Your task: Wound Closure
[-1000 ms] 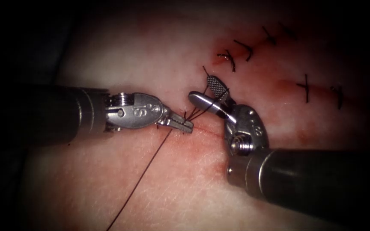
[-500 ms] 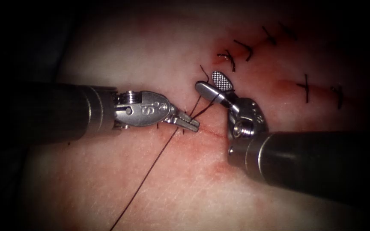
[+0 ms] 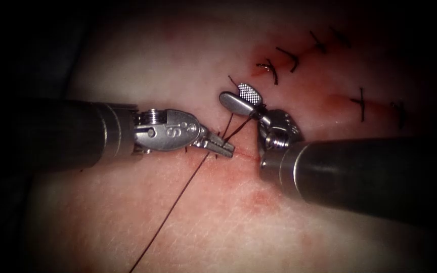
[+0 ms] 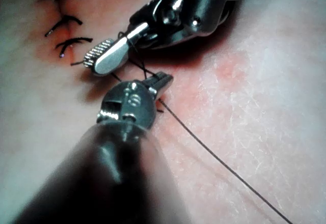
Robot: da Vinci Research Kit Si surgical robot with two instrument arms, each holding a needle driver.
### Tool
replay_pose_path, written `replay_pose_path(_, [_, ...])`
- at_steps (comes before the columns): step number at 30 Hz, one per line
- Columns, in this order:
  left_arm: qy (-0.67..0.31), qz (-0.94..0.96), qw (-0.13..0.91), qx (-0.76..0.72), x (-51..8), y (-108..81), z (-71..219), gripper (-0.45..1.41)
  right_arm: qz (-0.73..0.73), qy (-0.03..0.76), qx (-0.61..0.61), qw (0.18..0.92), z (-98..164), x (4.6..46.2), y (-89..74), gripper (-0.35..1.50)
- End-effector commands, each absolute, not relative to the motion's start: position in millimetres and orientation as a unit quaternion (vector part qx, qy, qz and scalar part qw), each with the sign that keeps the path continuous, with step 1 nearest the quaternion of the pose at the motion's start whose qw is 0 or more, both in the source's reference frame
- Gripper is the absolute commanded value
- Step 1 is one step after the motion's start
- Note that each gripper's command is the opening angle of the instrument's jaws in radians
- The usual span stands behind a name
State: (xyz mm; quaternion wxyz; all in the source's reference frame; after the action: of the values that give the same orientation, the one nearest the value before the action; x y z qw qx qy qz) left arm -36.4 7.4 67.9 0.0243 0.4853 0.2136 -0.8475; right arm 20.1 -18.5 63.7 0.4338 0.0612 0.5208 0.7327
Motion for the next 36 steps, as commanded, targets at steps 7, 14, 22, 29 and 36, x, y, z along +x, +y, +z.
replay_pose_path(7, [0.215,-0.846,0.026,0.487,-36.8,7.3,68.5,-0.45,0.725,0.512,0.053,0.458,63.7,21.2,-19.0,-0.35])
replay_pose_path(14, [0.217,-0.845,0.029,0.488,-36.1,7.4,68.5,-0.45,0.691,0.518,0.005,0.504,63.4,21.7,-19.1,-0.35])
replay_pose_path(22, [0.229,-0.844,0.015,0.485,-34.7,8.6,68.3,-0.45,0.662,0.537,-0.012,0.523,62.2,21.9,-20.3,-0.35])
replay_pose_path(29, [0.219,-0.847,-0.011,0.484,-32.0,12.8,68.7,-0.45,0.643,0.548,-0.024,0.534,61.9,21.8,-22.2,-0.35])
replay_pose_path(36, [0.199,-0.847,-0.055,0.489,-30.2,18.6,72.2,-0.45,0.635,0.556,-0.026,0.535,62.2,22.2,-23.6,-0.35])
